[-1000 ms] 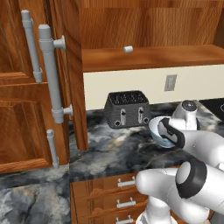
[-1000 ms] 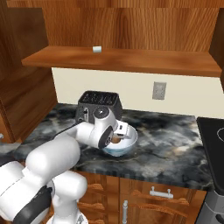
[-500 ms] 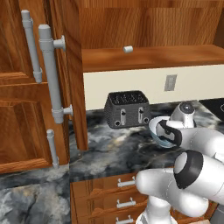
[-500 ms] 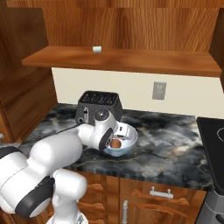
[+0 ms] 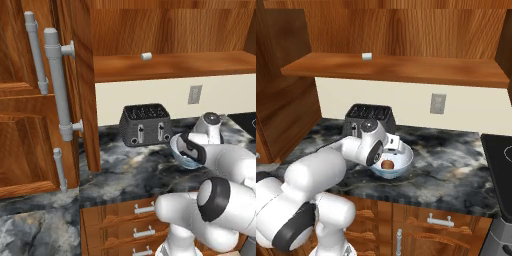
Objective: Pick the apple from the cabinet and place it in the bowl. Then pick the bowl and place it in the sink. Then turn on the sink facuet.
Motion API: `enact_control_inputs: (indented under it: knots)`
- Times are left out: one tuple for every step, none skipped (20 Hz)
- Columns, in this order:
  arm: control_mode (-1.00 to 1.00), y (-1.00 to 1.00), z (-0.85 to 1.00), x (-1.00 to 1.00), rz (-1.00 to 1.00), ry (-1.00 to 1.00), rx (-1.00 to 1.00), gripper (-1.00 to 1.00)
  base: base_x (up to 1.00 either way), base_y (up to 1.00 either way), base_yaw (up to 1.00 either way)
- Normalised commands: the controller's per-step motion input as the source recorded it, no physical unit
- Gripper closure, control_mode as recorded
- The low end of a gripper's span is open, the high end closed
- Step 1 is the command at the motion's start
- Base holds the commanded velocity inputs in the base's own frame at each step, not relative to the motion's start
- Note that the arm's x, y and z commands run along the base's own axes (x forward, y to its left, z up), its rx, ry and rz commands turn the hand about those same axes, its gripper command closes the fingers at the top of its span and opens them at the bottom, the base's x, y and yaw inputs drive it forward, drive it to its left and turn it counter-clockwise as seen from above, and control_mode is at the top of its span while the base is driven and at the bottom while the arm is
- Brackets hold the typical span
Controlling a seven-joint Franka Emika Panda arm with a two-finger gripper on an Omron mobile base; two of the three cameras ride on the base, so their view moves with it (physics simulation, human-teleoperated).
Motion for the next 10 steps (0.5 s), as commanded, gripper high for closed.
enact_control_inputs:
  knots:
    - [-1.00, 0.69, 0.11, -0.25, 0.08, 0.06, -0.13, -1.00, 0.00, 0.00, 0.00]
    - [-1.00, 0.89, 0.00, -0.18, 0.08, 0.10, -0.19, -1.00, 0.00, 0.00, 0.00]
    - [-1.00, 0.95, 0.00, -0.16, 0.07, 0.11, -0.21, -1.00, 0.00, 0.00, 0.00]
    - [-1.00, 0.74, 0.00, -0.14, 0.06, 0.11, -0.15, -1.00, 0.00, 0.00, 0.00]
    - [-1.00, 0.64, 0.00, -0.09, 0.05, 0.10, -0.13, -1.00, 0.00, 0.00, 0.00]
    - [-1.00, 0.68, 0.00, 0.00, 0.04, 0.13, -0.15, -1.00, 0.00, 0.00, 0.00]
    - [-1.00, 0.55, 0.00, 0.00, 0.04, 0.16, -0.13, -1.00, 0.00, 0.00, 0.00]
    - [-1.00, 0.49, -0.22, 0.00, 0.05, 0.20, -0.15, -1.00, 0.00, 0.00, 0.00]
    - [-1.00, 0.34, -0.23, 0.00, 0.04, 0.21, -0.13, -1.00, 0.00, 0.00, 0.00]
    - [-1.00, 0.12, -0.26, 0.00, 0.03, 0.20, -0.08, -1.00, 0.00, 0.00, 0.00]
